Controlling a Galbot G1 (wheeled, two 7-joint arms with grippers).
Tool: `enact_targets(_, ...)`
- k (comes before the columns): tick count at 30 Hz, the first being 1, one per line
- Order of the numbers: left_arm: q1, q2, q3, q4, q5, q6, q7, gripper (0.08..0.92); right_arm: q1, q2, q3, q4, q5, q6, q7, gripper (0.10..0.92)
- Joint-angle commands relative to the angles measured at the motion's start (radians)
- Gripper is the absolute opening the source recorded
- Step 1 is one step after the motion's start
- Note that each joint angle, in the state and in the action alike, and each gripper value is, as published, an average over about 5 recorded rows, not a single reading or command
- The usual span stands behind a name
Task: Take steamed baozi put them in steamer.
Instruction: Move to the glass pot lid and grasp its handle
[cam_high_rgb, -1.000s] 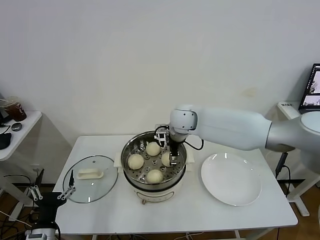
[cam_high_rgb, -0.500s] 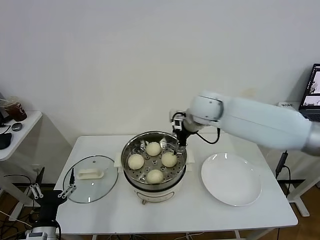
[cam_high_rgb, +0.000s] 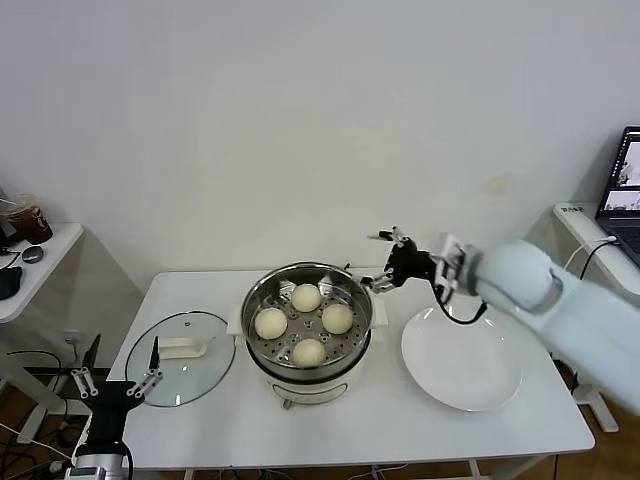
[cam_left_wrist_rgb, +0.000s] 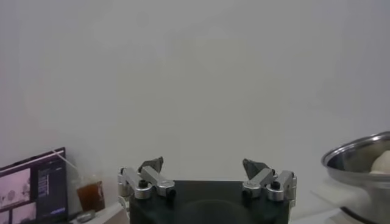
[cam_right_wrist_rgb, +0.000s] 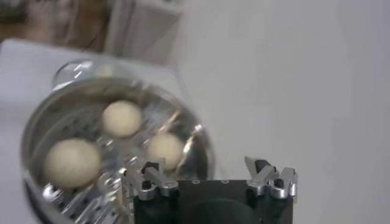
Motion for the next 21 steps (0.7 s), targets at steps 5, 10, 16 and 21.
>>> enact_targets(5,-0.003,-0.011,0.044,0.016,0.055,-0.051,-0.003,0.823,-1.16,0.63,1.174,-0.012,-0.439,0.67,0.053,0.823)
enact_targets(10,-0.016,-0.01,0.052,0.054,0.141,-0.07,-0.031,0.823,-1.19,0.778,1.243,-0.002,-0.422,0.707,0.06,0.823)
enact_targets(16,-0.034,0.03,0.074,0.128,0.442,-0.023,-0.199,0.823,-1.26,0.825,1.267,0.047,-0.353,0.661,0.112,0.823)
enact_targets(21,-0.069,0.103,0.06,0.274,0.914,0.038,-0.31,0.823,-1.295,0.853,1.286,0.079,-0.319,0.62,0.131,0.823)
